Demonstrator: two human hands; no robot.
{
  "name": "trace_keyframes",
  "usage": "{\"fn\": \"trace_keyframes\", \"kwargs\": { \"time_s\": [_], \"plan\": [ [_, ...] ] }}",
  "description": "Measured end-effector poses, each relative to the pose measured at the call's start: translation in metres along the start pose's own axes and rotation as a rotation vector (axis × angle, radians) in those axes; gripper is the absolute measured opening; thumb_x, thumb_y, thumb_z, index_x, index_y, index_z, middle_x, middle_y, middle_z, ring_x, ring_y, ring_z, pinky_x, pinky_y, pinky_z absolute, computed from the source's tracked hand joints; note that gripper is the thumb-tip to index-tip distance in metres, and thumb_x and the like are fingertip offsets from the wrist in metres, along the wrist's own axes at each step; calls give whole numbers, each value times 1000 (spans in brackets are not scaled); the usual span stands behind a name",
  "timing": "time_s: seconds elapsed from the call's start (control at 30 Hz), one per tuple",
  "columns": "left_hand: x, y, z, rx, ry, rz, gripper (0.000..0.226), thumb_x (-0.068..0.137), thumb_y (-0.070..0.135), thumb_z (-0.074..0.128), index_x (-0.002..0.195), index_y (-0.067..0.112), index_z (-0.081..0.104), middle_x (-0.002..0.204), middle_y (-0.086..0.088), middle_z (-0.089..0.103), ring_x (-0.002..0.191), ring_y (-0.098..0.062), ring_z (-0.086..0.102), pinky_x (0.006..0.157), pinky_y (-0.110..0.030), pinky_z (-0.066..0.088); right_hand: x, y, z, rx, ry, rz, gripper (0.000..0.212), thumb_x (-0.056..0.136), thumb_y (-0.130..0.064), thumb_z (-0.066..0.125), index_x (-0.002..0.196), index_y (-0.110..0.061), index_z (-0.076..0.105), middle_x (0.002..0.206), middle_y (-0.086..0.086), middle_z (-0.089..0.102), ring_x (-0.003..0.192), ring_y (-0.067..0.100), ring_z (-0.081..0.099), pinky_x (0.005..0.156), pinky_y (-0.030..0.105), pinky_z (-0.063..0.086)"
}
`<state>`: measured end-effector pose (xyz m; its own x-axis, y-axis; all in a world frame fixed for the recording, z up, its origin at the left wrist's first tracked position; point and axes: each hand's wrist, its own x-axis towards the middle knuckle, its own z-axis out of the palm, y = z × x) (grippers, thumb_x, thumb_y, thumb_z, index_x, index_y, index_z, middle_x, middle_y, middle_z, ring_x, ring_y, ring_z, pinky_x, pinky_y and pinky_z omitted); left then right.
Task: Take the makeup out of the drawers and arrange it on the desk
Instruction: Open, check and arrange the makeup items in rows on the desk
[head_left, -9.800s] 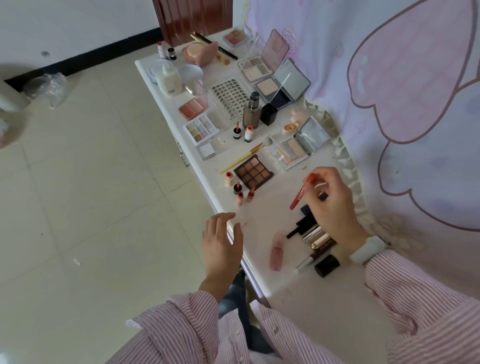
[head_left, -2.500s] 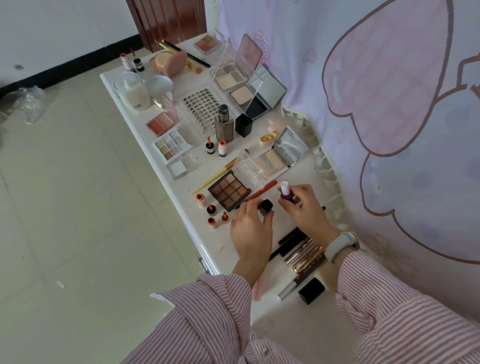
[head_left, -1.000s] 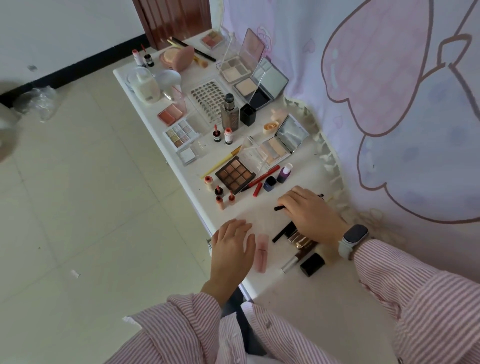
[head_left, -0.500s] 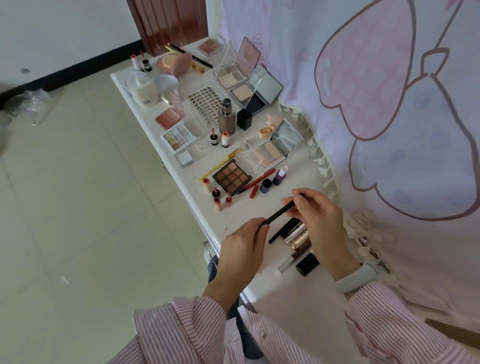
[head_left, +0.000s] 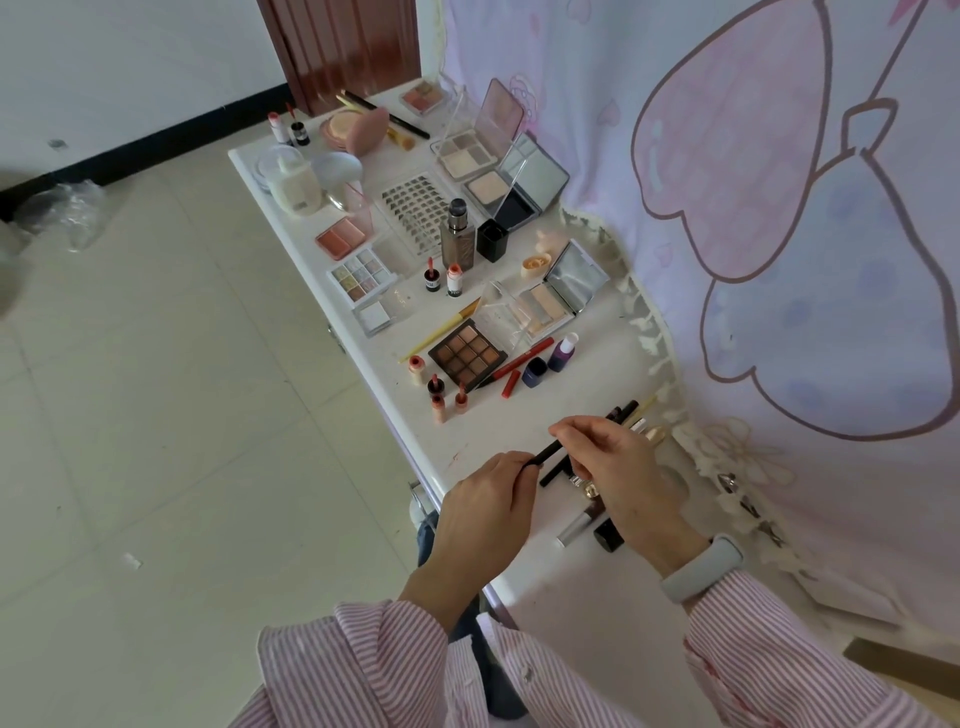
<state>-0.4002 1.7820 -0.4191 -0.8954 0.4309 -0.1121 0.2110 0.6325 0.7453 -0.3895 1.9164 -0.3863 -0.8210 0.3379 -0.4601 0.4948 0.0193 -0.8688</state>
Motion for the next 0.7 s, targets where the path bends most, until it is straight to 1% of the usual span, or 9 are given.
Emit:
{"fn": "trace_keyframes", "kwargs": {
  "time_s": [0.03,0.1,0.17,0.3,0.37,0.47,0.53,0.6,0.7],
  "plan": [
    [0,-1,1,7,3,4,29,99,26,36,114,18,59,100,4,65,79,-11,57,64,-18,40,-1,1,0,2,-23,3,12,88,-17,58,79,-19,66,47,-10,46,47,5,38,46,15,36],
    [0,-2,3,7,18,11,27,98,25,39,112,18,61,94,2,67,69,-9,53,56,-11,35,-2,2,0,-4,-45,8,13,89,-16,57,80,-18,65,48,-8,47,45,3,39,45,13,36],
    [0,-3,3,12,16,2,27,98,27,41,113,20,61,86,3,68,61,-5,47,51,-10,31,-1,3,0,-4,-47,4,15,90,-13,55,79,-17,65,50,-7,48,43,1,39,44,11,35],
    [0,-8,-1,38,-24,-45,30,97,33,40,123,31,56,89,9,69,65,-3,50,52,-6,32,1,7,-2,-14,-66,0,18,91,-11,53,80,-18,64,52,-5,48,42,0,39,44,11,35],
    [2,-9,-2,39,-87,-79,32,97,37,39,127,33,49,84,10,66,67,-5,52,56,-8,35,4,10,-2,-16,-70,10,15,91,-11,54,81,-17,64,53,-4,48,44,2,39,44,12,36],
    [4,-13,-3,52,-161,-151,37,93,44,42,127,28,39,67,7,56,59,-6,51,58,-18,41,15,14,-7,2,-12,44,10,91,-16,55,88,-14,64,59,-2,49,52,7,42,49,15,39],
    [4,-20,-5,28,-164,-199,32,94,36,41,122,21,37,63,5,53,54,-6,49,53,-19,38,26,18,-13,-18,74,51,11,91,-19,55,96,-12,62,67,-1,52,60,9,46,56,18,41],
    [4,-29,-6,-32,-139,-269,22,96,23,38,117,15,39,60,4,51,51,-9,46,49,-21,33,39,23,-19,-27,153,48,9,91,-17,54,96,-11,59,77,1,57,65,8,50,59,16,41],
    [4,-40,-5,-16,-71,-309,18,97,15,33,111,10,43,71,1,54,56,-10,46,50,-21,31,59,29,-16,-158,119,30,5,91,-11,53,91,-12,57,82,3,61,66,6,51,59,15,41]
  ]
}}
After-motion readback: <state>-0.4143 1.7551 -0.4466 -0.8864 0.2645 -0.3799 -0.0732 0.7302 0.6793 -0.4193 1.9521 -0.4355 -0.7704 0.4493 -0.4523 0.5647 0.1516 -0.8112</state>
